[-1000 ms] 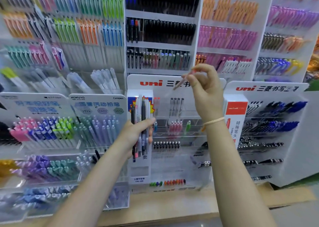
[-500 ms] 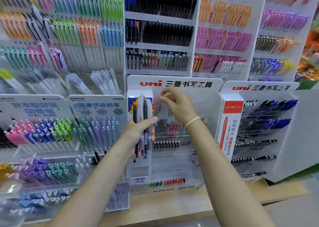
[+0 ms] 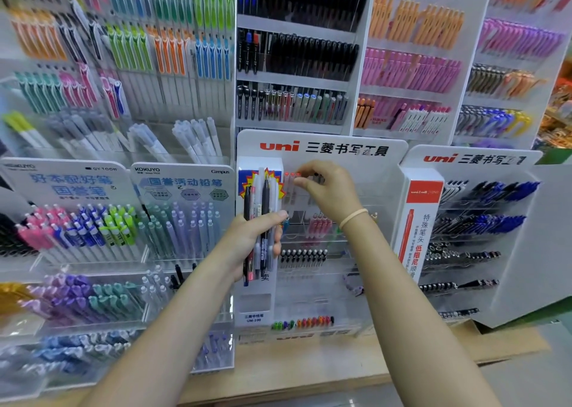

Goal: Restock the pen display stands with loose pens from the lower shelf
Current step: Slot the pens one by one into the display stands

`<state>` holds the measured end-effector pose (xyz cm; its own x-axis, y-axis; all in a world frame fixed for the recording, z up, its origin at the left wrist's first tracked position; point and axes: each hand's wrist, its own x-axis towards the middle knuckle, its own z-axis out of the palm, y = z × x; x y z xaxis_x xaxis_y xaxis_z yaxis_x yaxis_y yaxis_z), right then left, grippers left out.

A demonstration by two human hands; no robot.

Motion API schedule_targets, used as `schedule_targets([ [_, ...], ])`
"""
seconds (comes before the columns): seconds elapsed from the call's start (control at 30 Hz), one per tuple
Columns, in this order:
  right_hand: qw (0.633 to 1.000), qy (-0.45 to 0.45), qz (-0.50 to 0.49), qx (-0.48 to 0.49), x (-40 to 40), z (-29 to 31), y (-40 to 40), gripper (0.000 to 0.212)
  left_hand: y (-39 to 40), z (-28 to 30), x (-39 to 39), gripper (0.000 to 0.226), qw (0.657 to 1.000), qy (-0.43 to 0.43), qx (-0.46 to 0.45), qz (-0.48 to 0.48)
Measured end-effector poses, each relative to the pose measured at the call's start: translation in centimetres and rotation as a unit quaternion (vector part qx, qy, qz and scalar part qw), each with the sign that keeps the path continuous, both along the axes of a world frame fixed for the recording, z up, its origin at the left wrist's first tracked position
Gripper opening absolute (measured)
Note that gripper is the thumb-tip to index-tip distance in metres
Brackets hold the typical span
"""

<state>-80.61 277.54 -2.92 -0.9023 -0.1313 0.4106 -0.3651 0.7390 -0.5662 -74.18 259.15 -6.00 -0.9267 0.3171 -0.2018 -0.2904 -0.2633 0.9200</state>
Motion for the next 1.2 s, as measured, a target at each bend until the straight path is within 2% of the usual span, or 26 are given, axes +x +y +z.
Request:
schedule_targets([
  [0.1,1.000,0.006,-0.010,0.003,-0.1,0.1,0.0,0.016,0.0,0.1,0.1,0.022,1.000,0.000,0.002,-0.009],
  [0.2,0.998,0.015,-0.019,0.061,-0.1,0.3,0.3,0.025,0.0,0.3,0.4,0.018,1.000,0.000,0.001,-0.024],
  [0.27,0.996,0.062,-0.035,0.057,0.6,0.6,0.5,0.032,0.0,0.5,0.7,0.020,0.999,0.001,-0.007,-0.033],
  [0.33,0.996,0.072,-0.041,-0.029,2.6,1.3,0.1,0.023,0.0,0.7,0.9,0.021,0.999,0.012,-0.020,-0.044],
  [0.4,0.991,-0.063,-0.007,-0.117,4.6,1.9,-0.6,0.028,0.3,0.6,0.9,0.017,0.998,0.023,-0.037,-0.052],
  [0.47,0.971,-0.185,0.028,-0.147,6.1,1.9,-1.2,0.035,0.6,0.3,0.9,0.020,0.997,0.028,-0.054,-0.052],
  [0.53,0.953,-0.228,0.033,-0.198,6.9,1.5,-1.1,0.034,0.8,0.1,1.0,0.019,0.996,0.031,-0.064,-0.057],
  [0.6,0.941,-0.229,0.021,-0.249,7.1,0.9,-0.7,0.033,0.9,0.3,1.4,0.010,0.997,0.027,-0.051,-0.053],
  [0.7,0.924,-0.225,-0.005,-0.310,7.2,-0.1,-0.4,0.033,1.6,0.1,1.6,0.008,0.999,0.016,-0.039,-0.022],
  [0.87,0.894,-0.225,0.001,-0.388,7.7,-0.6,0.5,0.021,2.5,-0.2,1.8,0.023,0.999,-0.006,-0.031,0.005],
  [1.0,0.854,-0.207,-0.022,-0.476,7.5,-1.0,1.4,0.024,3.1,-0.7,1.9,0.005,0.999,-0.034,-0.010,-0.003],
  [1.1,0.824,-0.170,-0.064,-0.537,7.5,-0.8,2.2,0.020,3.1,-1.1,1.9,0.023,0.998,-0.063,0.026,-0.008],
  [1.2,0.791,-0.140,-0.058,-0.593,7.9,-0.5,2.6,0.012,2.7,-1.3,1.4,0.036,0.993,-0.087,0.073,0.021],
])
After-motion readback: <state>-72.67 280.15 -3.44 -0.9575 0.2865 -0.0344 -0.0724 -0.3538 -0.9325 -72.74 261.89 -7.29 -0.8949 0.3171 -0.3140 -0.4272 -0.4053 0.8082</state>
